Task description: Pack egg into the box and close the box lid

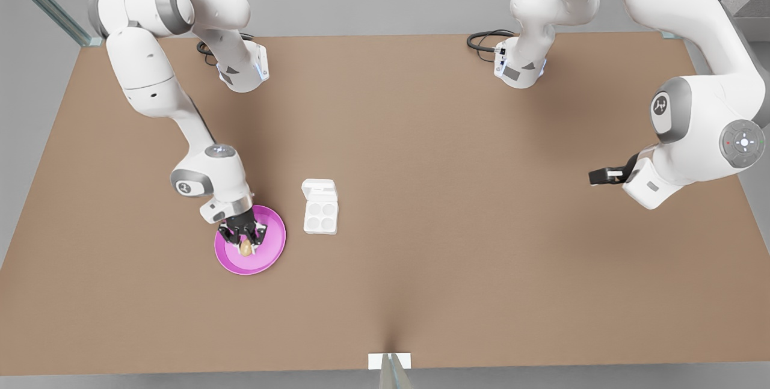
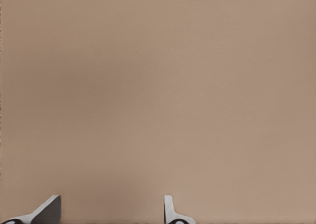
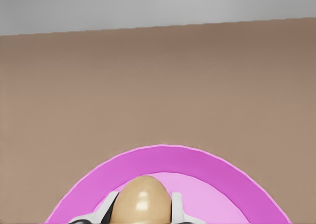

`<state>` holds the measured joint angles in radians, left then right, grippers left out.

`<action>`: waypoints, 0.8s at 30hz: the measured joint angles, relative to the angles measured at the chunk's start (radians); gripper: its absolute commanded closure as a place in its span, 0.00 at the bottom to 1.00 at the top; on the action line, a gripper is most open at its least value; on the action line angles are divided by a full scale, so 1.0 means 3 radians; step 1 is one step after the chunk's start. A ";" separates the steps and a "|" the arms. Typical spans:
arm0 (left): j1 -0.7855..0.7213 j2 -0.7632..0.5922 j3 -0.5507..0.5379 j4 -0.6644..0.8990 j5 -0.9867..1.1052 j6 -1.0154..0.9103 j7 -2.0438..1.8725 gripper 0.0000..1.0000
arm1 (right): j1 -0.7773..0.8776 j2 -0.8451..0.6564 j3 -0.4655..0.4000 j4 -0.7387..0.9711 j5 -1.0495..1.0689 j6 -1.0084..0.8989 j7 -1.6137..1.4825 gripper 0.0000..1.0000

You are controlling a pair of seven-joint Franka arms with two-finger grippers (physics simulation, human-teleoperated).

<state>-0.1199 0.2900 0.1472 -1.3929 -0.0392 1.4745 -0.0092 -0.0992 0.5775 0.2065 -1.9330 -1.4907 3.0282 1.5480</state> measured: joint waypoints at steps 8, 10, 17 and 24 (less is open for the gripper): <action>0.0001 0.0026 0.0015 0.0006 0.0021 0.0001 -0.0005 0.00 | 0.0028 0.0208 0.1296 0.0782 0.2817 -0.1718 -0.1615 0.50; 0.0001 0.0043 0.0015 0.0005 0.0035 0.0000 -0.0001 0.00 | 0.0167 0.0369 0.1365 0.0779 0.2875 -0.1693 -0.1580 0.50; 0.0001 0.0097 0.0021 0.0005 0.0056 -0.0001 -0.0041 0.00 | -0.0128 0.0338 0.1623 0.0541 0.3115 -0.2014 -0.1822 0.50; 0.0000 0.0118 0.0020 0.0005 0.0090 -0.0001 -0.0043 0.00 | -0.0093 0.0373 0.1688 0.0528 0.3254 -0.2169 -0.1722 0.00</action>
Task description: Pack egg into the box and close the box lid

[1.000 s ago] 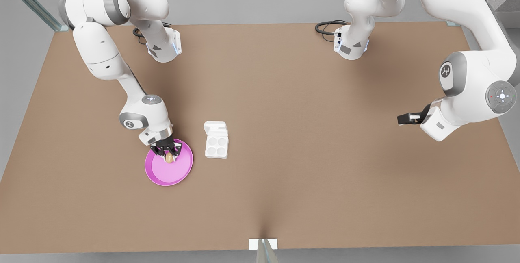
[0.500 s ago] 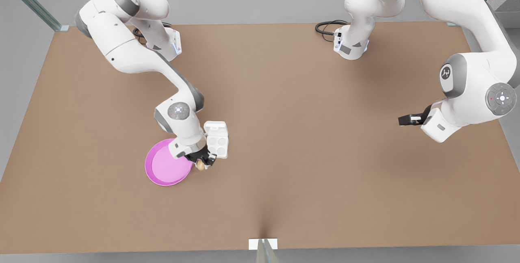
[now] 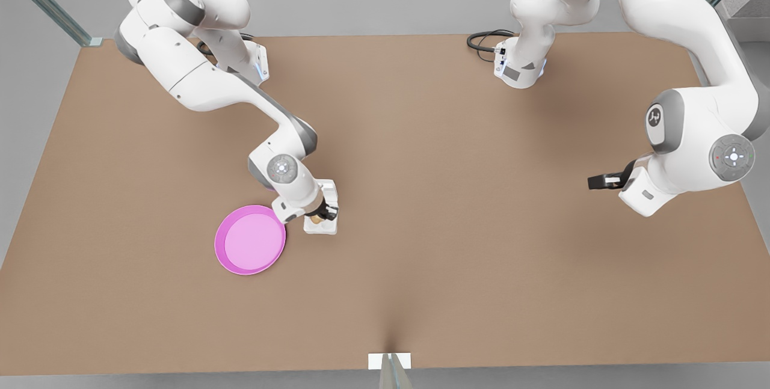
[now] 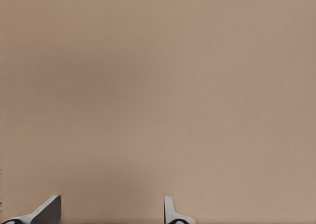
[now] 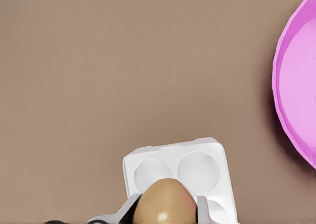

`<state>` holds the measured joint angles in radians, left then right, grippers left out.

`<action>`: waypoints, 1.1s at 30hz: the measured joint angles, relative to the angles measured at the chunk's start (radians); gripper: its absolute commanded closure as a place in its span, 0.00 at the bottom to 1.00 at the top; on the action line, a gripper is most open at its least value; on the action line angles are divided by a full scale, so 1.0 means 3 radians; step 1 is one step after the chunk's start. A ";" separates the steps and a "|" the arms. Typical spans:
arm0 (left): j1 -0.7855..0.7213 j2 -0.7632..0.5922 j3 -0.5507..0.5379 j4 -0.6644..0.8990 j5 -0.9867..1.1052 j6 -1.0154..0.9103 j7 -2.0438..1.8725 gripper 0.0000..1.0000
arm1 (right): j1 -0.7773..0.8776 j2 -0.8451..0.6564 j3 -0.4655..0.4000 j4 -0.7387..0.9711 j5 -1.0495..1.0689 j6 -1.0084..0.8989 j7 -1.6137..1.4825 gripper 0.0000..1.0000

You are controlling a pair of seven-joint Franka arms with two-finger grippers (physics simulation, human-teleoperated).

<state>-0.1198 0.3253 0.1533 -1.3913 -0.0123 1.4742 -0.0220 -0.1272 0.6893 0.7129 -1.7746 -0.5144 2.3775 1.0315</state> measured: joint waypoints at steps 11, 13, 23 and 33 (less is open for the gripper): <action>-0.0002 0.0012 -0.0008 0.0014 0.0038 -0.0003 -0.0003 0.00 | -0.0163 -0.0105 0.0126 0.0228 -0.0285 -0.0638 -0.0097 0.00; -0.0002 -0.0075 -0.0079 0.0016 0.0027 -0.0058 0.0026 0.00 | -0.0884 -0.0173 0.0721 0.0390 -0.0303 -0.1224 -0.0395 0.00; -0.1925 0.0466 -0.1151 0.0160 -0.0265 0.0311 -0.2555 0.07 | 0.0009 -0.1608 -0.2098 0.1549 0.1651 -0.3210 -0.3267 0.00; -0.2251 0.1611 -0.1136 0.0530 -0.0355 0.2207 -0.2938 0.27 | 0.0100 -0.1551 -0.2065 0.1531 0.1654 -0.2975 -0.2919 0.00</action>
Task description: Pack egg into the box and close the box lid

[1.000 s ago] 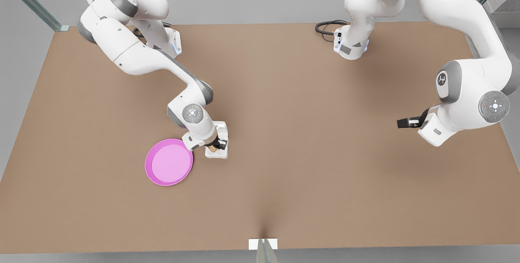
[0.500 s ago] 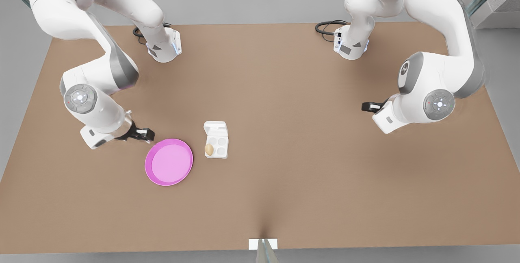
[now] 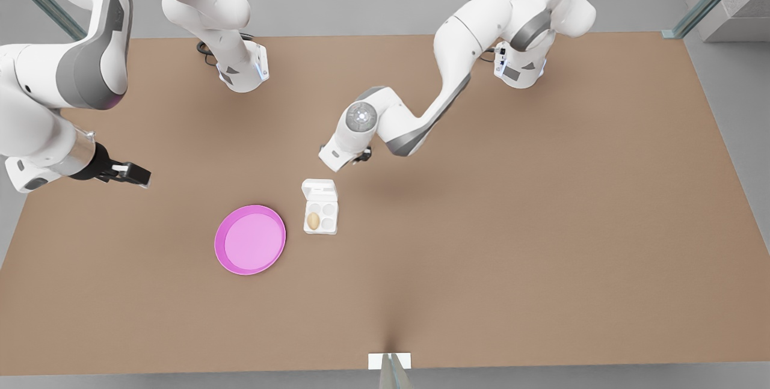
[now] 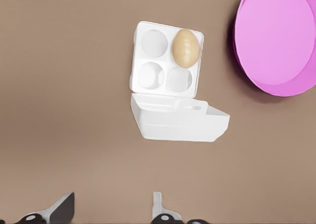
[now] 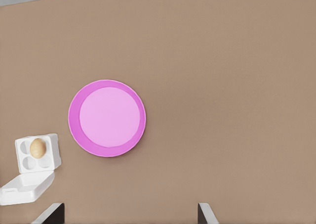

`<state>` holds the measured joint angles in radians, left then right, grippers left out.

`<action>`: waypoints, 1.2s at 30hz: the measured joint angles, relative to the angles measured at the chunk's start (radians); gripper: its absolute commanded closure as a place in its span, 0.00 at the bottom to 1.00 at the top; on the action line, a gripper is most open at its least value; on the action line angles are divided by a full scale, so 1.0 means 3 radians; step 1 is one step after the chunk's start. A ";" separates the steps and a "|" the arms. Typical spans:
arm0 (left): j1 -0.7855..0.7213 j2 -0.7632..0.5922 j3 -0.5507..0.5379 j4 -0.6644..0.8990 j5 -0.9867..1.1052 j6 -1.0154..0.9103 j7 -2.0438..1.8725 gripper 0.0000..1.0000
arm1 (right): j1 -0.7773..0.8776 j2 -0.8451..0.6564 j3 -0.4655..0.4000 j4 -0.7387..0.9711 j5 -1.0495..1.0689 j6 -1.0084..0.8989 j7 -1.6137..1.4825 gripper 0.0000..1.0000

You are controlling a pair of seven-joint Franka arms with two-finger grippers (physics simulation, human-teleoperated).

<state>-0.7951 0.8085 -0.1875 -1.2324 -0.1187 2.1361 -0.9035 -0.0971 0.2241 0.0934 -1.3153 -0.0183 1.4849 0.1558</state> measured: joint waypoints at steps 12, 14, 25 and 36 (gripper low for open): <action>-0.0116 0.0481 0.0031 0.0240 0.0097 0.0601 0.0062 0.33 | 0.0014 0.0000 0.0000 0.0002 -0.0004 0.0000 0.0007 0.00; -0.0121 0.0485 0.0030 0.0265 0.0099 0.0605 0.0059 0.33 | 0.0018 0.0000 0.0000 0.0002 -0.0003 0.0000 0.0007 0.00; -0.0017 0.0537 0.0032 0.0418 0.0088 0.0677 0.0123 0.42 | 0.0017 0.0000 0.0000 0.0002 0.0015 0.0000 0.0007 0.00; 0.1337 -0.0420 0.0057 0.0498 0.0030 -0.2336 0.1862 0.00 | 0.0017 0.0015 0.0000 0.0002 0.0015 0.0000 0.0007 0.00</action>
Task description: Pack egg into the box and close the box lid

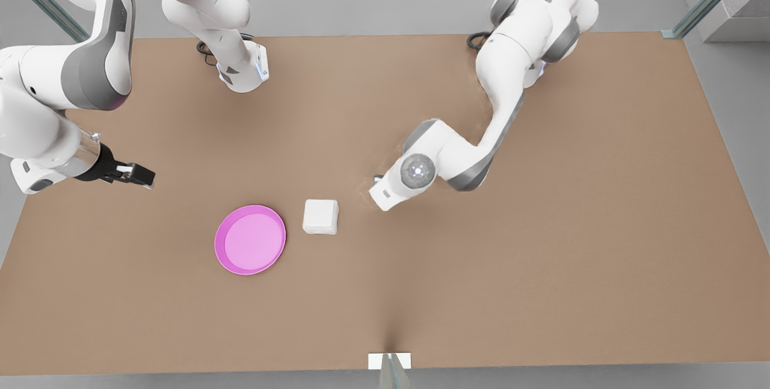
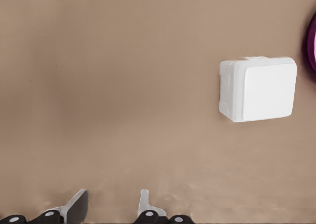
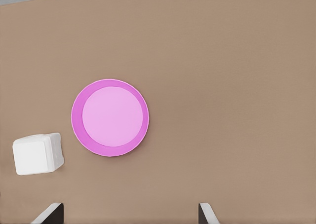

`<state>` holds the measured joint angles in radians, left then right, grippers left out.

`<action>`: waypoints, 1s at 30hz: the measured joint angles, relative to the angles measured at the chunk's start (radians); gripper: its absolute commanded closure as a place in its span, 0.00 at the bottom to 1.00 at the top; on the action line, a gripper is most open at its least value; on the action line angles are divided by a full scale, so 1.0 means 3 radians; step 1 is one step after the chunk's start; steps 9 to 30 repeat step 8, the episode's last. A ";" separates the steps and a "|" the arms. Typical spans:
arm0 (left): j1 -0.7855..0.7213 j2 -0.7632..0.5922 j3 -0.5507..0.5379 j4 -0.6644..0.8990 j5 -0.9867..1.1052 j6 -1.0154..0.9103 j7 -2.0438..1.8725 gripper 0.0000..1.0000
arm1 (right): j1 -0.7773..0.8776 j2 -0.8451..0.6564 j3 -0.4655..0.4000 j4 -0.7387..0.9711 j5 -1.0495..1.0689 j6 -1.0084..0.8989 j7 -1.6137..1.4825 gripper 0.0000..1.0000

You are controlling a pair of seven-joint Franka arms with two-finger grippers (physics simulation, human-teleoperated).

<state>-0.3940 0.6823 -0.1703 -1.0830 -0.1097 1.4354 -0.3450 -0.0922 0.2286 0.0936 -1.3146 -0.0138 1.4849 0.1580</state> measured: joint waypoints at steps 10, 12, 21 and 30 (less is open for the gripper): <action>0.0497 -0.1185 0.0627 -0.0722 0.0440 0.0081 0.0802 0.00 | -0.0002 0.0000 0.0000 0.0000 0.0005 0.0054 -0.0001 0.00; 0.0497 -0.1185 0.0627 -0.0722 0.0440 0.0081 0.0802 0.00 | -0.0002 0.0000 0.0000 0.0000 0.0005 0.0054 -0.0001 0.00; 0.0497 -0.1185 0.0627 -0.0722 0.0440 0.0081 0.0802 0.00 | -0.0002 0.0000 0.0000 0.0000 0.0005 0.0054 -0.0001 0.00; 0.0497 -0.1185 0.0627 -0.0722 0.0440 0.0081 0.0802 0.00 | -0.0002 0.0000 0.0000 0.0000 0.0005 0.0054 -0.0001 0.00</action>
